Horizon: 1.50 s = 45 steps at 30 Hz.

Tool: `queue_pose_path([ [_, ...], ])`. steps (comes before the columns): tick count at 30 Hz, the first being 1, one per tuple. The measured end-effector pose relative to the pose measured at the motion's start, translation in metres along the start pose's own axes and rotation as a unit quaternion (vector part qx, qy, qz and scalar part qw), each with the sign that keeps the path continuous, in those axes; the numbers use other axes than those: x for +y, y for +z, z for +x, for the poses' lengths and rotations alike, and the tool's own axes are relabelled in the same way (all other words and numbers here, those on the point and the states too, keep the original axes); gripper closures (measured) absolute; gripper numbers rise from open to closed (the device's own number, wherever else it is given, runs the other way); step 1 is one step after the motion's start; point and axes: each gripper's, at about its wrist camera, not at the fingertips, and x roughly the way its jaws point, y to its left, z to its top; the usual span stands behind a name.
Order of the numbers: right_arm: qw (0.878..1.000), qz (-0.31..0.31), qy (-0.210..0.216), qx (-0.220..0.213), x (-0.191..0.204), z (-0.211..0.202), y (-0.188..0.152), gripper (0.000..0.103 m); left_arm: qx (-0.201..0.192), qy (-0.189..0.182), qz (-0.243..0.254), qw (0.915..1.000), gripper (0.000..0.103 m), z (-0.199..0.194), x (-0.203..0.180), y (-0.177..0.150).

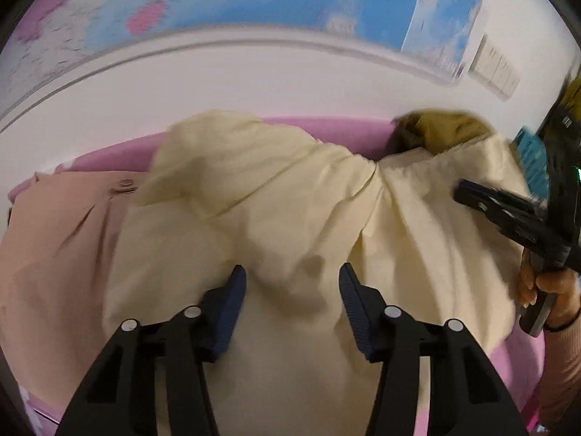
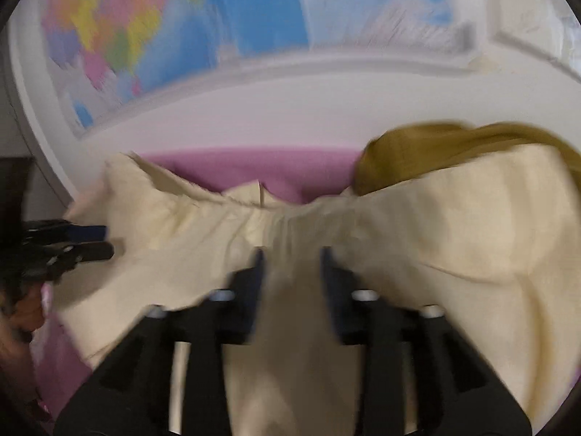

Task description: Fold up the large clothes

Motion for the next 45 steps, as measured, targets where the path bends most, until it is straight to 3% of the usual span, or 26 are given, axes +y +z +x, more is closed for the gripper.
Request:
queue_pose_path([
  [1, 1.000, 0.006, 0.015, -0.026, -0.008, -0.029, -0.008, 0.064, -0.041, -0.019, -0.009, 0.9989, 0.047, -0.025, 0.008, -0.006],
  [2, 0.999, 0.013, 0.023, -0.046, -0.010, -0.047, -0.013, 0.061, -0.068, -0.022, -0.012, 0.9974, 0.030, -0.040, 0.013, -0.011],
  [3, 0.998, 0.019, 0.023, -0.063, -0.018, -0.068, -0.021, 0.051, -0.118, -0.015, -0.013, 0.9929, 0.017, -0.065, 0.022, -0.022],
  [4, 0.996, 0.026, 0.012, -0.079, -0.030, -0.092, -0.033, 0.040, -0.139, -0.007, -0.011, 0.9901, 0.014, -0.078, 0.026, -0.030],
  [5, 0.995, 0.032, -0.006, -0.092, -0.041, -0.111, -0.044, 0.036, -0.151, 0.003, -0.011, 0.9885, 0.014, -0.087, 0.032, -0.037],
  [7, 0.992, 0.057, -0.039, -0.102, -0.067, -0.137, -0.067, 0.021, -0.145, 0.022, -0.017, 0.9891, 0.013, -0.092, 0.042, -0.049],
  [8, 0.991, 0.074, -0.050, -0.097, -0.081, -0.143, -0.079, 0.019, -0.133, 0.027, -0.017, 0.9906, 0.012, -0.089, 0.046, -0.055],
  [12, 0.988, 0.144, -0.048, -0.034, -0.122, -0.138, -0.128, 0.017, -0.092, 0.030, -0.006, 0.9953, 0.012, -0.065, 0.049, -0.071],
  [16, 0.991, 0.132, -0.017, -0.007, -0.121, -0.114, -0.137, 0.018, -0.079, 0.010, 0.020, 0.9966, 0.012, -0.043, 0.037, -0.075],
  [17, 0.991, 0.130, -0.007, -0.007, -0.122, -0.111, -0.136, 0.020, -0.078, 0.013, 0.021, 0.9967, 0.013, -0.039, 0.035, -0.074],
  [18, 0.991, 0.133, 0.016, 0.001, -0.121, -0.103, -0.132, 0.029, -0.073, 0.015, 0.018, 0.9971, 0.023, -0.031, 0.032, -0.072],
  [19, 0.991, 0.129, 0.033, 0.010, -0.120, -0.099, -0.127, 0.056, -0.066, 0.009, 0.008, 0.9978, 0.032, -0.026, 0.031, -0.074],
  [21, 0.988, 0.133, 0.076, 0.019, -0.121, -0.100, -0.121, 0.081, -0.050, 0.010, -0.021, 0.9985, 0.066, -0.021, 0.032, -0.073],
  [23, 0.988, 0.128, 0.090, 0.004, -0.113, -0.119, -0.116, 0.086, -0.051, -0.014, -0.044, 0.9976, 0.083, -0.033, 0.035, -0.079],
  [25, 0.982, 0.135, 0.123, -0.037, -0.110, -0.155, -0.110, 0.089, -0.050, -0.075, -0.079, 0.9928, 0.088, -0.056, 0.041, -0.084],
  [27, 0.978, 0.131, 0.142, -0.077, -0.109, -0.197, -0.106, 0.090, -0.044, -0.105, -0.092, 0.9892, 0.090, -0.072, 0.042, -0.091],
  [30, 0.981, 0.118, 0.116, -0.105, -0.115, -0.244, -0.114, 0.090, -0.022, -0.156, -0.114, 0.9809, 0.090, -0.090, 0.039, -0.118],
  [33, 0.981, 0.165, 0.082, -0.066, -0.141, -0.240, -0.141, 0.089, 0.003, -0.176, -0.127, 0.9762, 0.089, -0.078, 0.031, -0.144],
  [36, 0.977, 0.209, 0.043, 0.006, -0.167, -0.209, -0.177, 0.084, 0.064, -0.163, -0.147, 0.9735, 0.087, -0.038, 0.032, -0.161],
  [37, 0.976, 0.216, 0.019, 0.021, -0.171, -0.199, -0.183, 0.073, 0.065, -0.161, -0.150, 0.9734, 0.084, -0.033, 0.032, -0.160],
  [38, 0.974, 0.223, 0.010, 0.024, -0.174, -0.196, -0.186, 0.071, 0.063, -0.154, -0.150, 0.9745, 0.075, -0.033, 0.032, -0.157],
  [39, 0.975, 0.223, 0.006, 0.017, -0.175, -0.200, -0.188, 0.069, 0.062, -0.132, -0.146, 0.9784, 0.062, -0.035, 0.031, -0.152],
  [41, 0.977, 0.213, -0.023, 0.002, -0.172, -0.210, -0.184, 0.057, 0.051, -0.096, -0.127, 0.9859, 0.059, -0.045, 0.026, -0.143],
  [42, 0.980, 0.191, -0.057, -0.009, -0.163, -0.219, -0.175, 0.050, 0.042, -0.079, -0.114, 0.9894, 0.058, -0.052, 0.022, -0.140],
  [43, 0.981, 0.177, -0.077, -0.017, -0.159, -0.224, -0.170, 0.045, 0.030, -0.046, -0.091, 0.9943, 0.054, -0.061, 0.013, -0.135],
  [45, 0.984, 0.136, -0.107, -0.050, -0.137, -0.234, -0.152, 0.035, -0.002, 0.015, -0.051, 0.9986, 0.034, -0.077, -0.002, -0.123],
])
